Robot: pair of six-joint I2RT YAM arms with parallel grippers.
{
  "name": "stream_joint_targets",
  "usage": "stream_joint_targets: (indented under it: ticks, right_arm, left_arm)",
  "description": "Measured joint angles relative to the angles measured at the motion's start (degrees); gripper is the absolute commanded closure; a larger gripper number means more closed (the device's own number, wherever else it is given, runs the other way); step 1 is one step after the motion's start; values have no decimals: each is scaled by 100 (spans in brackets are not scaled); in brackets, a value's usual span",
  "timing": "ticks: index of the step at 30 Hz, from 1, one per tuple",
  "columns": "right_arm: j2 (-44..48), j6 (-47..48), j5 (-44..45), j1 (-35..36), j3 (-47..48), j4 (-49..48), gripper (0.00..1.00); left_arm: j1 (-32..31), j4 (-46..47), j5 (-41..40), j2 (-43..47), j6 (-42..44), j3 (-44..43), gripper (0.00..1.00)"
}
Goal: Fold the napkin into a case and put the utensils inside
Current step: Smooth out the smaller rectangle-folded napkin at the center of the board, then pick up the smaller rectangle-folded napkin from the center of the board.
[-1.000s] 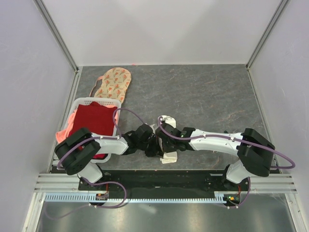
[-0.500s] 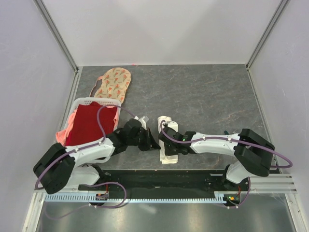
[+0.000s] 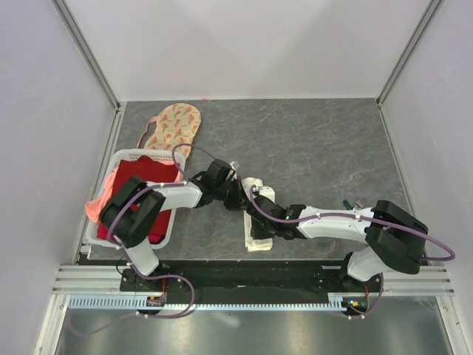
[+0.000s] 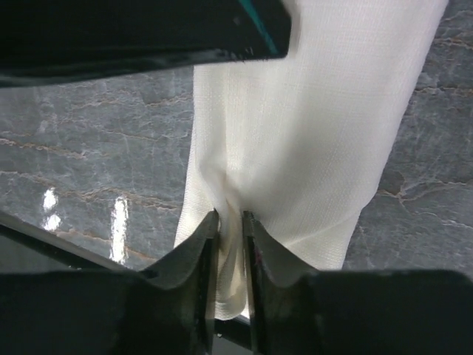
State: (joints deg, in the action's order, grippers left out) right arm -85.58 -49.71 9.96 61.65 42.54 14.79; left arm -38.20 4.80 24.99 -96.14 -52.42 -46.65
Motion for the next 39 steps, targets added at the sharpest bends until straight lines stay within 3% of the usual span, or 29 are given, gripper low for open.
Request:
stream_joint_targets:
  ticks: [4,6,9,17,21,24,39]
  right_arm:
    - [162,157,-177,0,0,48,55]
    - [269,293,-249,0,28,162,46]
    - [326,605,-304,0,313,546,40]
    - [-223,1408,-48,0,1696,1252,41]
    - [-669,1554,153,0,1926,1349,53]
    - [-870,1569,306,2,1919,1399,55]
    - [-1226,1482,557,111,1478,772,42]
  left_arm:
    - [186,-11,271,-623,234,2,98]
    - [264,9,424,-660,348,-4,98]
    - [306,15,496,-658,498,0,98]
    - [315,212,549,-656,546,94,98]
    - [315,223,564,-654,546,96,98]
    - [315,223,566,-656,546,96,98]
    - [315,247,573,-654,542,98,97]
